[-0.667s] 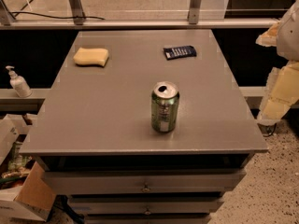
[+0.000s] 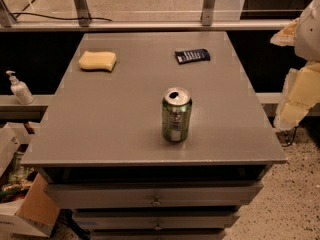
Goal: Move sponge near rxbar blueberry
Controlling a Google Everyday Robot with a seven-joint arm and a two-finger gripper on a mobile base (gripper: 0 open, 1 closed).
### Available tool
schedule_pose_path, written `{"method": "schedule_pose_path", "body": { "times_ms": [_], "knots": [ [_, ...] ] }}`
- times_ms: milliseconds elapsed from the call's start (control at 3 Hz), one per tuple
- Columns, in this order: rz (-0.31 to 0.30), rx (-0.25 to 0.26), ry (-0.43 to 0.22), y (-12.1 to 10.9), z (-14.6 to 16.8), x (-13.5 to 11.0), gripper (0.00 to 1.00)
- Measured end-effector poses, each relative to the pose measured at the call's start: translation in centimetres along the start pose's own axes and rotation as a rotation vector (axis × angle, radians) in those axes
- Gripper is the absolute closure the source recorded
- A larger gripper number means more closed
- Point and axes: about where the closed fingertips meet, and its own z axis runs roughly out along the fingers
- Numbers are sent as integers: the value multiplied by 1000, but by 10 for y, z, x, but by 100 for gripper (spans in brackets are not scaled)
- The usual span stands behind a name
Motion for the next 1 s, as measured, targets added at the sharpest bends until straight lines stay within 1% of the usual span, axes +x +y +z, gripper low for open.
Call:
{"method": "schedule_pose_path", "body": {
  "times_ms": [333, 667, 1000],
  "knots": [
    [-62, 6, -48, -20, 7, -17, 0],
    [-143, 8, -93, -42, 20, -38, 0],
    [-232, 11, -128, -60, 29, -65, 0]
  ]
}}
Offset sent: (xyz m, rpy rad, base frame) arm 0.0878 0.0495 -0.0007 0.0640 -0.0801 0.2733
